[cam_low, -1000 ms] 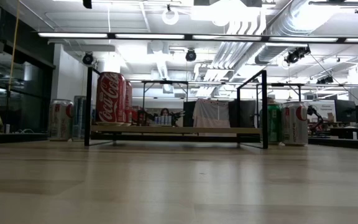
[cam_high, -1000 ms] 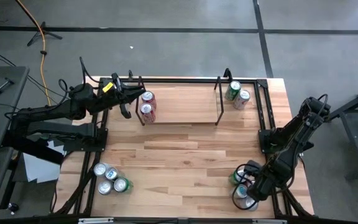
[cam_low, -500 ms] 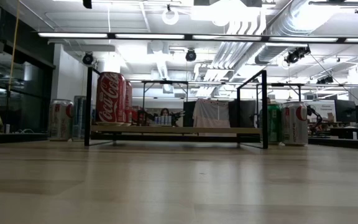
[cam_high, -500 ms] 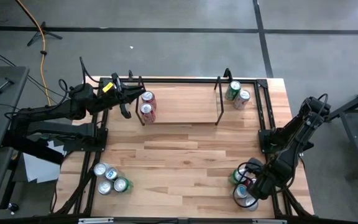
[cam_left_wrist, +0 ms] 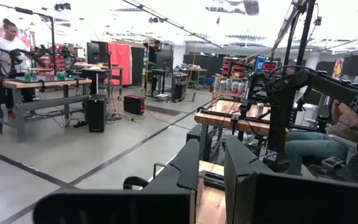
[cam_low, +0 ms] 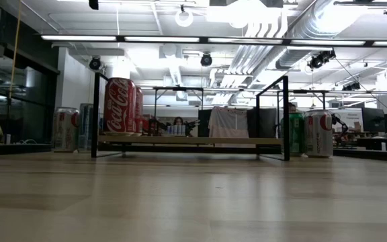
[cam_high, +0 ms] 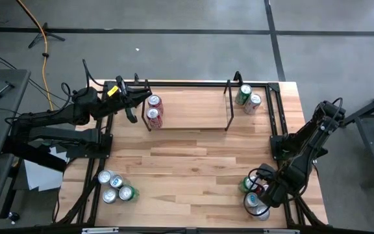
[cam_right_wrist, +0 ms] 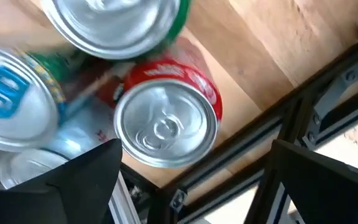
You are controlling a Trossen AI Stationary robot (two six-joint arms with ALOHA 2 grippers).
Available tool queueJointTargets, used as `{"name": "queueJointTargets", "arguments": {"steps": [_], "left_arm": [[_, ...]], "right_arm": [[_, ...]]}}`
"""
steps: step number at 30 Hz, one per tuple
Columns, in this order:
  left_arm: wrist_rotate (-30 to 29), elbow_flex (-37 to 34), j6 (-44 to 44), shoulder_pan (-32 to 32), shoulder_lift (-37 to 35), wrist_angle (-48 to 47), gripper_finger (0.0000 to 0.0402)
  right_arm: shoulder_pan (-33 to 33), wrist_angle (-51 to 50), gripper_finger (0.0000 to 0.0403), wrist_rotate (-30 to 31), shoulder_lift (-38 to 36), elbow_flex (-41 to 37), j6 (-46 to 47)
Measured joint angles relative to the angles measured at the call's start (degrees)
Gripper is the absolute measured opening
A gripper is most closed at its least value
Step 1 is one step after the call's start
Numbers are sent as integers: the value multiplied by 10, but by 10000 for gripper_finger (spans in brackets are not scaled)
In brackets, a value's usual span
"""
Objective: Place canned beverage on shelf
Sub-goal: Put the red soda can on the shelf aligned with the other red soda cans
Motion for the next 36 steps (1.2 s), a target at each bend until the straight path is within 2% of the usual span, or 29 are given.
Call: {"name": "queueJointTargets", "arguments": {"steps": [9,19,25,29,33,36], "left_arm": [[0,0,0,0,0,0,0],[0,0,0,0,0,0,0],[0,0,0,0,0,1,0],[0,0,0,0,0,1,0],[0,0,13,0,0,1,0],[0,0,19,0,0,4,0]], "right_arm": [[0,1,397,14,-1,7,4],[0,64,397,-1,6,-48,1],[0,69,394,-15,6,-74,6],[0,71,360,-16,6,-74,5],[0,72,279,-32,6,-73,4],[0,63,274,-38,6,-62,-1]]}}
